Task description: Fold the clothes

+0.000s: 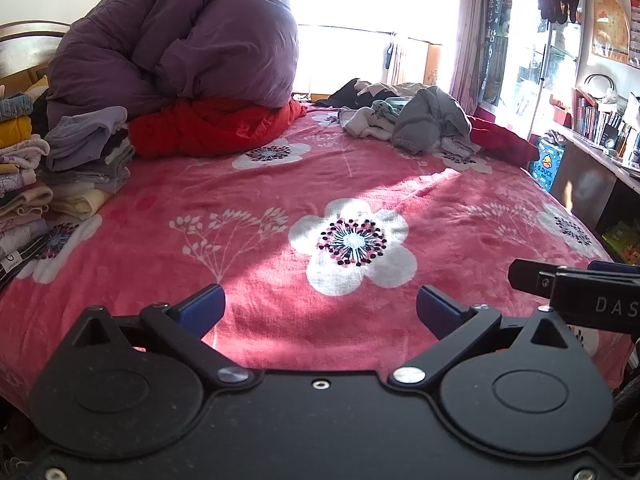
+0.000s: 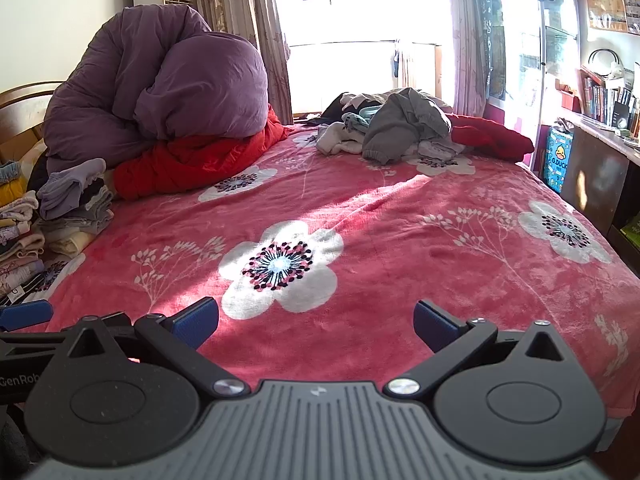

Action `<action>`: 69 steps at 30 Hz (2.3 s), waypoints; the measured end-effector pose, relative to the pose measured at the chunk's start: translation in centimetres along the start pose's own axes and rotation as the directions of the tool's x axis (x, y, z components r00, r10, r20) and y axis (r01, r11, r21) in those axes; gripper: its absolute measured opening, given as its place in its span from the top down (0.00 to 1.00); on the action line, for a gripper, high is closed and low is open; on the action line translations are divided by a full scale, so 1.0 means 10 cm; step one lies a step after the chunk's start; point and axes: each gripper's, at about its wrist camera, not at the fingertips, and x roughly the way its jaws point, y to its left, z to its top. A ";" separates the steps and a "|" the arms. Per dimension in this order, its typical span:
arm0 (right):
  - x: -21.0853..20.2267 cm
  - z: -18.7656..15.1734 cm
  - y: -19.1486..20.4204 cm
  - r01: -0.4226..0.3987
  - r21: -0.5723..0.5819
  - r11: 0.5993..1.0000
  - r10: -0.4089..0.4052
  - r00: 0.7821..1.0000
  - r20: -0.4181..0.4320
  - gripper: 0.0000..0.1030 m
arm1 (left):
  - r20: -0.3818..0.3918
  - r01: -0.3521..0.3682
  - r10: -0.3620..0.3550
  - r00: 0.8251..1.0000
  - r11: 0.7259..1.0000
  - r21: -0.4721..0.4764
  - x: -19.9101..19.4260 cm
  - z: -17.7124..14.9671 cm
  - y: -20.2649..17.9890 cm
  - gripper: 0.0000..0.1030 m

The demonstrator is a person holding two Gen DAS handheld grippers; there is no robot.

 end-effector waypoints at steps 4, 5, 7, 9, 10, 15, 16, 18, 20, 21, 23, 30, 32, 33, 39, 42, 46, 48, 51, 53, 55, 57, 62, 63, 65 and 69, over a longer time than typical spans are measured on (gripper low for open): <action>0.01 -0.01 0.00 0.000 -0.001 1.000 0.000 1.000 -0.005 0.00 | -0.007 -0.001 0.001 1.000 1.000 -0.001 0.01 -0.01 0.01 0.00; 0.02 -0.02 0.00 0.000 -0.002 1.000 0.000 1.000 -0.006 0.00 | -0.008 -0.001 0.001 1.000 1.000 -0.003 0.01 -0.03 0.02 0.00; 0.03 -0.03 -0.01 0.000 -0.003 1.000 0.000 1.000 -0.008 0.00 | -0.013 -0.006 0.006 1.000 1.000 0.000 0.03 -0.04 0.01 0.00; 0.03 -0.03 -0.01 0.000 -0.003 1.000 0.000 1.000 -0.011 0.00 | -0.023 -0.011 0.011 1.000 1.000 0.003 0.04 -0.02 -0.01 0.00; 0.04 -0.04 -0.01 0.000 -0.004 1.000 0.000 1.000 -0.012 0.00 | -0.027 -0.013 0.014 1.000 1.000 0.002 0.04 -0.01 -0.01 0.00; 0.06 -0.06 -0.01 0.000 -0.006 1.000 -0.001 1.000 -0.018 0.00 | -0.030 -0.015 0.015 0.999 1.000 0.009 0.03 -0.02 -0.02 0.00; 0.06 -0.06 -0.02 0.000 -0.005 1.000 0.000 1.000 -0.019 0.00 | -0.028 -0.013 0.013 1.000 1.000 0.008 0.02 -0.02 -0.02 0.00; 0.05 -0.07 -0.02 -0.002 -0.004 1.000 0.001 1.000 -0.020 0.00 | -0.025 -0.009 0.009 1.000 1.000 0.007 0.00 -0.02 -0.02 0.00; 0.05 -0.08 -0.01 -0.002 -0.004 1.000 0.002 1.000 -0.022 0.00 | -0.024 -0.006 0.006 1.000 1.000 0.005 -0.01 -0.02 -0.02 0.00; 0.05 -0.07 -0.01 -0.001 -0.004 1.000 0.001 1.000 -0.025 0.00 | -0.023 -0.005 0.005 1.000 1.000 0.004 -0.01 -0.01 -0.02 0.00; 0.05 -0.07 0.01 -0.002 -0.001 1.000 0.002 1.000 -0.029 0.00 | -0.021 -0.002 0.002 1.000 1.000 0.002 -0.02 -0.01 -0.02 0.00; -0.06 -0.05 -0.06 -0.044 0.035 0.998 0.044 0.999 -0.007 0.00 | -0.008 -0.005 0.005 1.000 1.000 0.000 -0.07 -0.01 -0.03 0.00; -0.09 -0.05 -0.04 -0.035 0.026 0.999 0.035 0.999 0.002 0.00 | -0.001 -0.003 0.003 1.000 1.000 -0.004 -0.10 -0.01 -0.02 0.00; -0.10 -0.04 -0.04 -0.034 0.025 0.999 0.034 0.999 0.004 0.00 | 0.004 0.002 -0.002 1.000 1.000 -0.010 -0.11 0.00 -0.01 0.00; -0.15 -0.01 0.03 -0.022 0.003 1.000 0.022 0.999 0.029 0.00 | 0.029 0.058 -0.056 0.998 0.997 -0.043 -0.17 0.01 0.07 0.00; -0.18 0.02 0.06 -0.020 -0.013 1.000 0.021 0.999 0.043 0.00 | 0.041 0.074 -0.072 0.997 0.997 -0.032 -0.20 0.05 0.09 0.00; -0.20 0.06 0.12 -0.011 -0.040 0.999 0.014 0.998 0.060 0.00 | 0.078 0.063 -0.063 0.995 0.998 0.002 -0.24 0.13 0.08 0.00; -0.19 0.11 0.12 -0.026 -0.050 0.998 0.030 0.997 0.070 0.00 | 0.104 0.062 -0.062 0.993 0.998 0.007 -0.25 0.18 0.09 0.00; -0.14 0.18 0.08 -0.042 -0.045 0.998 0.046 0.994 0.096 0.00 | 0.110 0.074 -0.072 0.991 0.997 -0.008 -0.10 0.27 0.08 0.00; -0.07 0.23 0.02 -0.050 -0.040 0.998 0.054 0.992 0.111 0.00 | 0.068 0.081 -0.082 0.994 0.997 0.008 0.09 0.35 0.01 0.00; 0.05 0.27 -0.08 -0.052 -0.036 0.998 0.056 0.991 0.122 0.00 | 0.026 0.090 -0.090 0.996 0.996 0.023 0.28 0.43 -0.06 0.00; 0.18 0.30 -0.20 -0.050 -0.035 0.998 0.055 0.989 0.134 0.00 | -0.016 0.099 -0.098 0.995 0.994 0.038 0.47 0.51 -0.13 0.00; 0.65 0.43 -0.61 -0.027 -0.017 0.999 0.029 0.986 0.164 0.00 | -0.101 0.127 -0.119 0.988 0.989 0.077 0.95 0.71 -0.33 0.00; 0.75 0.46 -0.70 -0.021 -0.012 1.000 0.023 0.985 0.169 0.00 | -0.084 0.132 -0.125 0.989 0.988 0.086 1.04 0.76 -0.40 0.00; 0.96 0.52 -0.88 -0.010 -0.001 1.000 0.010 0.983 0.181 0.00 | -0.047 0.142 -0.137 0.989 0.985 0.102 1.20 0.87 -0.54 0.00; 1.38 0.65 -1.24 0.011 0.021 1.000 -0.015 0.979 0.203 0.00 | 0.052 0.140 -0.147 0.988 0.984 0.109 1.65 1.14 -0.78 0.00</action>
